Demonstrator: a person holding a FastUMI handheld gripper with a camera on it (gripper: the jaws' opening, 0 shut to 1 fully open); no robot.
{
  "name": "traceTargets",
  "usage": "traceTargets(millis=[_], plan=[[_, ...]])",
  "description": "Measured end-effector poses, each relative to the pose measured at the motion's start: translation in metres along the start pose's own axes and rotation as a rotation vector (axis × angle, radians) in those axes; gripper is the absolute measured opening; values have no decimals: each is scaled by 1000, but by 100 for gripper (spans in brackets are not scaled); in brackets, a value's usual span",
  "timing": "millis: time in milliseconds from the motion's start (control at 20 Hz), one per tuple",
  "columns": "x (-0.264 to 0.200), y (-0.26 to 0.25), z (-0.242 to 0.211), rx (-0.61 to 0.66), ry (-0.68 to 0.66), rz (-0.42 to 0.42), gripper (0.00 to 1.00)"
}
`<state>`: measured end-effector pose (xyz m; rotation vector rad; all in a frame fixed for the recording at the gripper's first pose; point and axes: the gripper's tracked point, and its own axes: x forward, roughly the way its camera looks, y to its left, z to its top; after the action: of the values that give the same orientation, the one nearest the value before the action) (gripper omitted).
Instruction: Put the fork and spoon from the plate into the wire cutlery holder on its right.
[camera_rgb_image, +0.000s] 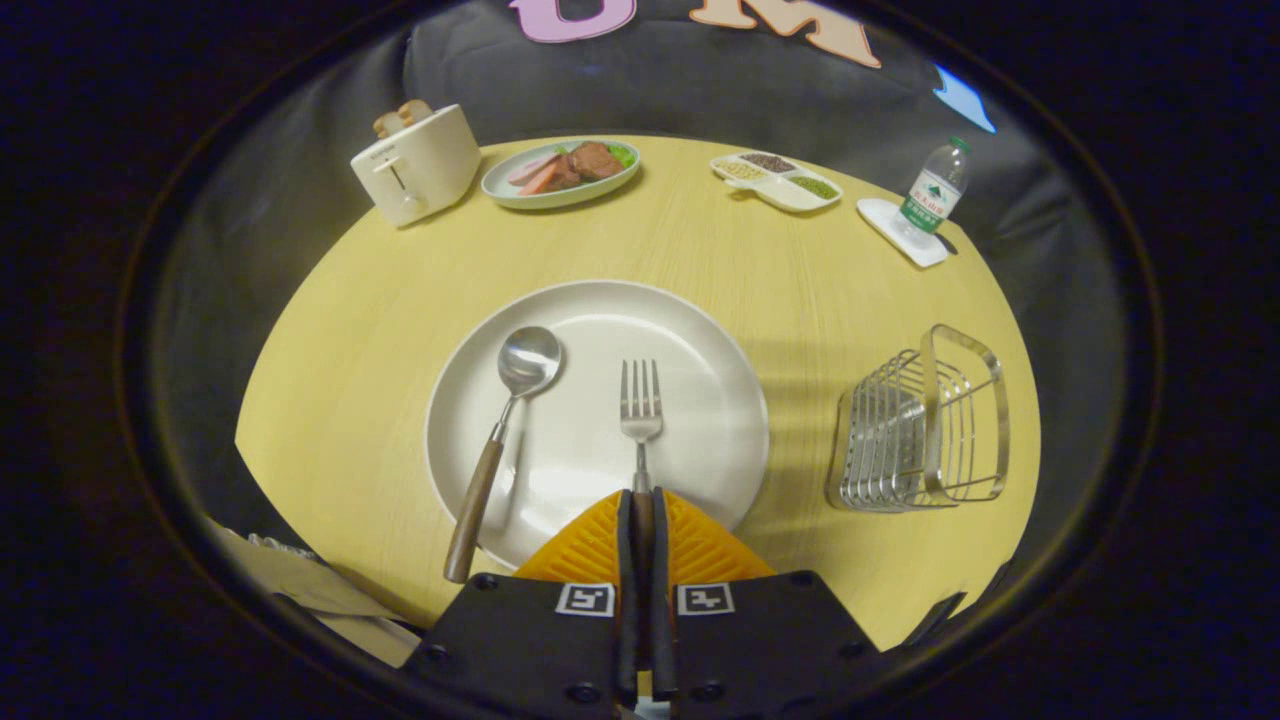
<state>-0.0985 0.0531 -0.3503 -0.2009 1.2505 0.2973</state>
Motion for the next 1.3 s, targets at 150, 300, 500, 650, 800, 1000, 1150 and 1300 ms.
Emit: traceTargets(millis=[150,300,500,650,800,1000,1150,1300], plan=[[-5,2,2,-10,1,15,9],[-14,-5,8,-12,-27,5,9],[-34,-19,23,29,-56,-1,9],[-56,-33,35,53,-89,-13,9],[-78,-51,42,61,-114,-30,9],[-102,-84,42,92,-109,-58,9],[-110,-118,31,94,-77,-110,9],[-112,-140,24,110,-37,-122,9]])
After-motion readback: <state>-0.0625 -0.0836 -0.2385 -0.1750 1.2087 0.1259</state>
